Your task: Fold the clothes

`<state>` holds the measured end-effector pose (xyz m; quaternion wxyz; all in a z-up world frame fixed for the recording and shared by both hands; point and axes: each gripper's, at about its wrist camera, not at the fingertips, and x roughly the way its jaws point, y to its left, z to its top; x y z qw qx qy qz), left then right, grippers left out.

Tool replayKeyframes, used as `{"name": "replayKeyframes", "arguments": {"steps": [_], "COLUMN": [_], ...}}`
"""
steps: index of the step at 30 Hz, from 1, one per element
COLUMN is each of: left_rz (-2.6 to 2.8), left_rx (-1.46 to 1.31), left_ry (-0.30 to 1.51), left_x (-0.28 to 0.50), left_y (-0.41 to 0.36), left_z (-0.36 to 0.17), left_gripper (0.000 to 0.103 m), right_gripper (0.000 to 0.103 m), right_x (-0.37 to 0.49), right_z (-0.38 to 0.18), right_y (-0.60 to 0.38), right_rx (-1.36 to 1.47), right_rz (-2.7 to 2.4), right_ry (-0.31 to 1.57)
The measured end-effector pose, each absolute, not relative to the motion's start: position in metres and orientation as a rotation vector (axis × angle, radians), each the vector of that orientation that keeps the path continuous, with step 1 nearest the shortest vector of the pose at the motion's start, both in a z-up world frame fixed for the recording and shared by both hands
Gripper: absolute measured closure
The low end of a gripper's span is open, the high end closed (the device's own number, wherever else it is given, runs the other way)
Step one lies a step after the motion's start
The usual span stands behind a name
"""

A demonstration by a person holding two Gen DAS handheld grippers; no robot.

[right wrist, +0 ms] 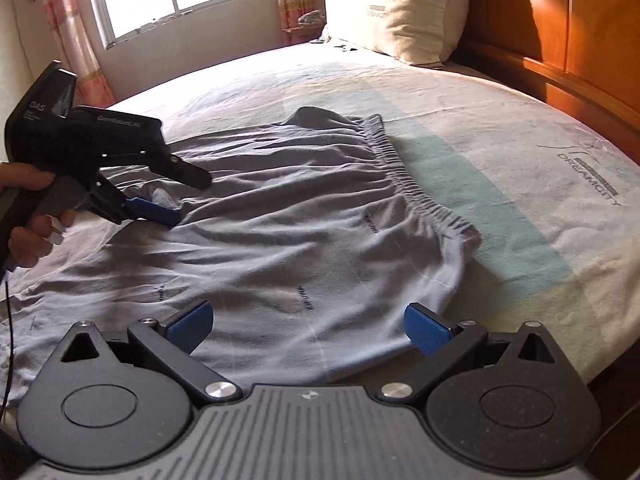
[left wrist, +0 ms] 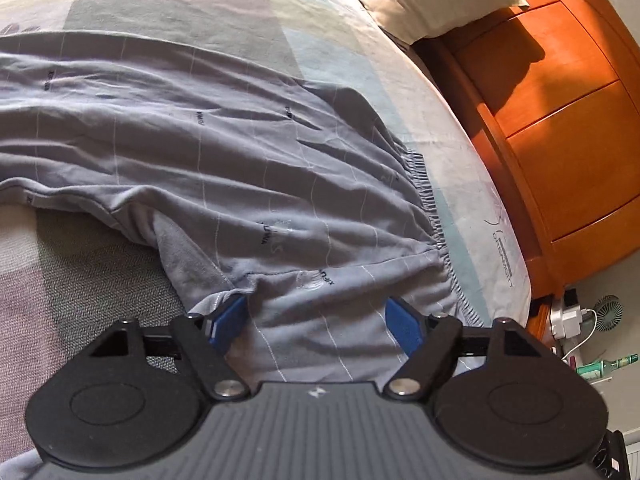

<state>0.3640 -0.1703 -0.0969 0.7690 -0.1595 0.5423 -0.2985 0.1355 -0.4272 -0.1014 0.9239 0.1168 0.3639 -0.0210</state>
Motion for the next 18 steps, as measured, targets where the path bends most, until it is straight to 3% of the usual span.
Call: {"name": "replayKeyframes", "arguments": {"steps": [12, 18], "left_rz": [-0.698, -0.723], "left_rx": [0.143, 0.296], "left_ry": [1.000, 0.915], "left_x": [0.267, 0.204], "left_y": [-0.165, -0.158], "left_z": [-0.060, -0.064], "left_gripper": [0.026, 0.022], "right_gripper": [0.000, 0.000], "right_x": [0.143, 0.133], "right_z": [-0.121, -0.130], "right_y": [-0.494, -0.486], "right_rx": [0.752, 0.867], "right_rz": [0.093, 0.168], "right_ry": [0.782, 0.804]}}
